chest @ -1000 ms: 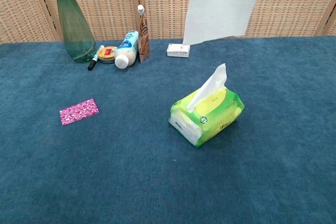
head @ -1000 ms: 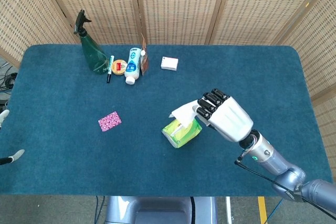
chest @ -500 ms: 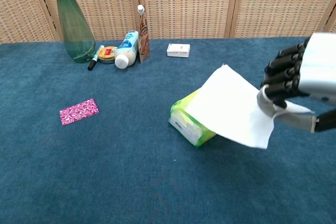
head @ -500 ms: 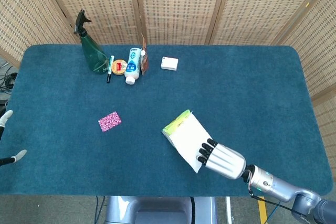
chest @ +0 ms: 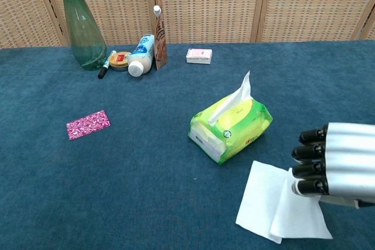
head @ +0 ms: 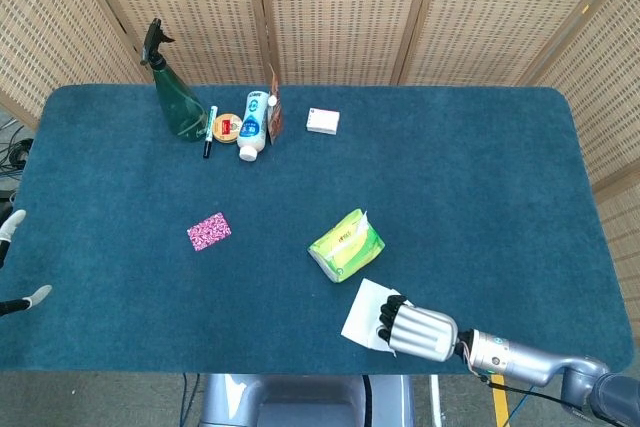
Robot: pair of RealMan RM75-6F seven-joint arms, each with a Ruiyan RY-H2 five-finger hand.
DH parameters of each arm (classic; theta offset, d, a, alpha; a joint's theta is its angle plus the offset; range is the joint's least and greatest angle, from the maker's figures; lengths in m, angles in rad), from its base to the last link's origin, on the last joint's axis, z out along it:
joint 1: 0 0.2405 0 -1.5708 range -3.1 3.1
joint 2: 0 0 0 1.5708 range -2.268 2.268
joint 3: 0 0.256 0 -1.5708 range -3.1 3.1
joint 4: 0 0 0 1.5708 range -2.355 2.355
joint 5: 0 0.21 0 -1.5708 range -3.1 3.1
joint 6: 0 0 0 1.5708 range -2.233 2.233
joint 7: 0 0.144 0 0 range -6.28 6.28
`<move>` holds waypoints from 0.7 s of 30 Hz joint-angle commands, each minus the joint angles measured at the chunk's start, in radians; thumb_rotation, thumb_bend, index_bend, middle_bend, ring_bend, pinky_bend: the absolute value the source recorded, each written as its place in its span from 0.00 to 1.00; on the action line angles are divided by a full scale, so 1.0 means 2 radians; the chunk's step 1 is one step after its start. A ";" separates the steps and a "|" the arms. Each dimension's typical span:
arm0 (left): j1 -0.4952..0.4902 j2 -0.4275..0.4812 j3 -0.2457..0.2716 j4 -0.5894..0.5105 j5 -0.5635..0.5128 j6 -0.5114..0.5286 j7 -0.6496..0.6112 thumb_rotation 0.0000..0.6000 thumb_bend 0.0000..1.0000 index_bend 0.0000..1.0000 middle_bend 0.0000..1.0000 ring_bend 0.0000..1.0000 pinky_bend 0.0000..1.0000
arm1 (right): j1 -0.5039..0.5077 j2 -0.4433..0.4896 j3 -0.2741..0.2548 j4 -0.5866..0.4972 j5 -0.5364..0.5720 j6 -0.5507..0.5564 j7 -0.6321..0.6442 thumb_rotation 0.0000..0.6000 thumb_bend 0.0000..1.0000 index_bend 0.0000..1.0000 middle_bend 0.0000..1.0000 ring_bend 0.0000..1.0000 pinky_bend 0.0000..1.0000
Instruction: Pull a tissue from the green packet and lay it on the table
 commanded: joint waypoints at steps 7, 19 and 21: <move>0.000 -0.001 0.000 -0.001 -0.001 -0.001 0.004 1.00 0.00 0.00 0.00 0.00 0.00 | -0.019 0.015 0.023 0.005 0.037 -0.022 -0.101 1.00 0.02 0.00 0.00 0.00 0.08; 0.001 -0.001 0.001 -0.001 0.000 0.002 0.002 1.00 0.00 0.00 0.00 0.00 0.00 | -0.053 0.108 0.059 -0.024 0.092 0.059 -0.113 1.00 0.00 0.00 0.00 0.00 0.01; 0.002 0.000 0.000 -0.001 0.000 0.004 0.002 1.00 0.00 0.00 0.00 0.00 0.00 | -0.066 0.116 0.076 -0.017 0.125 0.082 -0.089 1.00 0.00 0.00 0.00 0.00 0.00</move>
